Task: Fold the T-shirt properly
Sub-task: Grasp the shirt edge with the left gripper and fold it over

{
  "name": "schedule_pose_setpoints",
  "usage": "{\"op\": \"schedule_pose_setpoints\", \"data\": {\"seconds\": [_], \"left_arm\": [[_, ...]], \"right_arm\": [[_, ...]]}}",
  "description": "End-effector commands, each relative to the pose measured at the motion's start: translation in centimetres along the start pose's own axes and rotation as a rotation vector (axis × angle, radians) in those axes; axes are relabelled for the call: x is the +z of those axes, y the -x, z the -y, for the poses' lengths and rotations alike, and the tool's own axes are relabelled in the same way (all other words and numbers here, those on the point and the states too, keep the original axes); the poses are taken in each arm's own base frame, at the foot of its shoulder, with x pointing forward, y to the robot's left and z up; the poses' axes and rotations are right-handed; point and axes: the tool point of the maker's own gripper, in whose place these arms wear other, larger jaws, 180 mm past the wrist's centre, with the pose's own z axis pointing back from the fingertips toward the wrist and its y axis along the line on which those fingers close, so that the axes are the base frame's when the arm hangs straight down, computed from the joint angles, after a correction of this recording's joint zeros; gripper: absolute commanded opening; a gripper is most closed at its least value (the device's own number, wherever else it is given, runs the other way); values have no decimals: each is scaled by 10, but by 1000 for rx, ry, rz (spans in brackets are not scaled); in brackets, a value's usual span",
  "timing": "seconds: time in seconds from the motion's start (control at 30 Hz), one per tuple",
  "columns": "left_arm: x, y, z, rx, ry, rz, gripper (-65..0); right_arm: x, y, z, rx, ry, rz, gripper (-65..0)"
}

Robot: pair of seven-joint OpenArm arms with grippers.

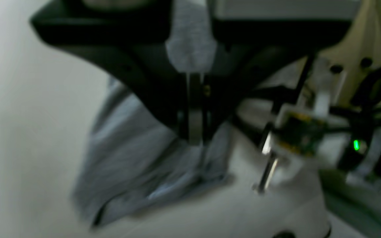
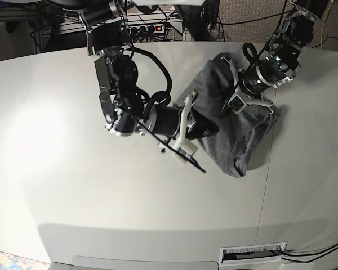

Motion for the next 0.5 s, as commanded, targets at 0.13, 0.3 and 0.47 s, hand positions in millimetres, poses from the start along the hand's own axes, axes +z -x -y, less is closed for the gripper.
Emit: {"op": "schedule_pose_setpoints", "data": {"seconds": [0.13, 0.3, 0.47], "left_arm": [[2, 19, -10, -31, -35, -89, -650], [4, 23, -20, -104, -86, -120, -650], [6, 27, -33, -200, -151, -151, -650]], "right_arm": [[-12, 11, 16, 37, 65, -44, -650], [-11, 45, 37, 42, 135, -164, -650], [-1, 59, 46, 46, 159, -227, -650]]}}
